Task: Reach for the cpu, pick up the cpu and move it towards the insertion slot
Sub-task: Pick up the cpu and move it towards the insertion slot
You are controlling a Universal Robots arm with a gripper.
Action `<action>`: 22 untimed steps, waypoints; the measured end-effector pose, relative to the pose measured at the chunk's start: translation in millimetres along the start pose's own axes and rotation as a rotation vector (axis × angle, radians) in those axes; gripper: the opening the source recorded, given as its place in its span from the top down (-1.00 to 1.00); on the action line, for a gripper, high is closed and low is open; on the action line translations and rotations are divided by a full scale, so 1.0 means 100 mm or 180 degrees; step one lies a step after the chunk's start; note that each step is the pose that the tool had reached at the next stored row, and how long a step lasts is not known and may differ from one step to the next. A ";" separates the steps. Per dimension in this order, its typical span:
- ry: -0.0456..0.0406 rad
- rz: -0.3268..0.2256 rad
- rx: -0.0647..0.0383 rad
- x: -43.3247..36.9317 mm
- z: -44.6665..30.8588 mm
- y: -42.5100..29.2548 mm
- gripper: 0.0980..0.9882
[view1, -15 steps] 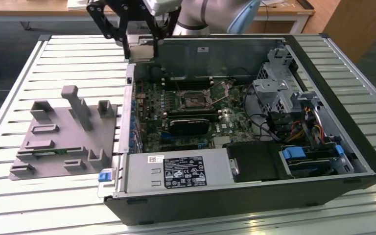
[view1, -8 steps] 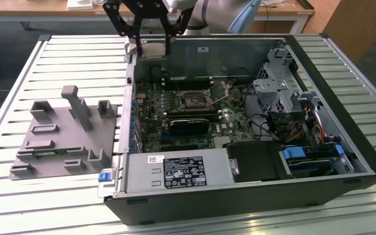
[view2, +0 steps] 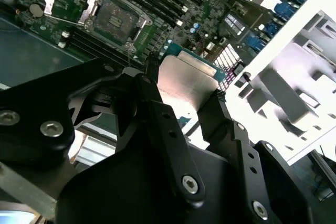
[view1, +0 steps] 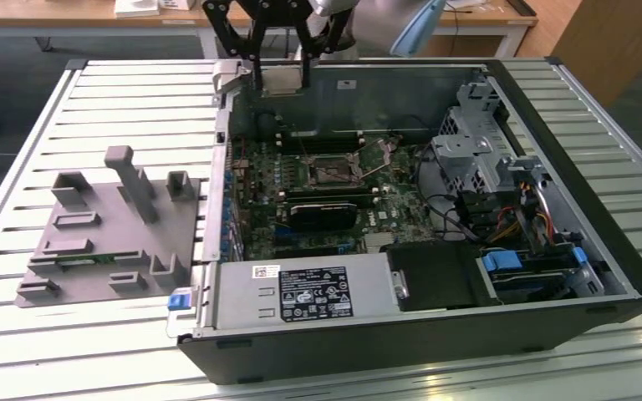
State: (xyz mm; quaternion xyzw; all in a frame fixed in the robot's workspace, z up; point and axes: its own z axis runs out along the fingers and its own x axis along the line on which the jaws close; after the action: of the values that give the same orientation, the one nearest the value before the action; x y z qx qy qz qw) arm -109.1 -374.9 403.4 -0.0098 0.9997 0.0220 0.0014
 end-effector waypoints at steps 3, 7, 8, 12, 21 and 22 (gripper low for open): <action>-0.0001 0.0000 0.0000 -0.062 0.004 0.060 0.00; -0.0002 0.0000 0.0000 -0.146 0.009 0.122 0.00; -0.0002 0.0000 0.0000 -0.168 0.010 0.135 0.00; -0.0002 0.0000 0.0000 -0.271 0.012 0.171 0.00; -0.0005 0.0000 -0.0003 -0.549 0.015 0.197 0.00; -0.0006 0.0000 -0.0004 -0.582 0.015 0.200 0.00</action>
State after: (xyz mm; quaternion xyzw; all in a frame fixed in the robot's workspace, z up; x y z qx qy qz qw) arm -51.3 -353.8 403.0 -0.0098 0.9997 0.0227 0.0024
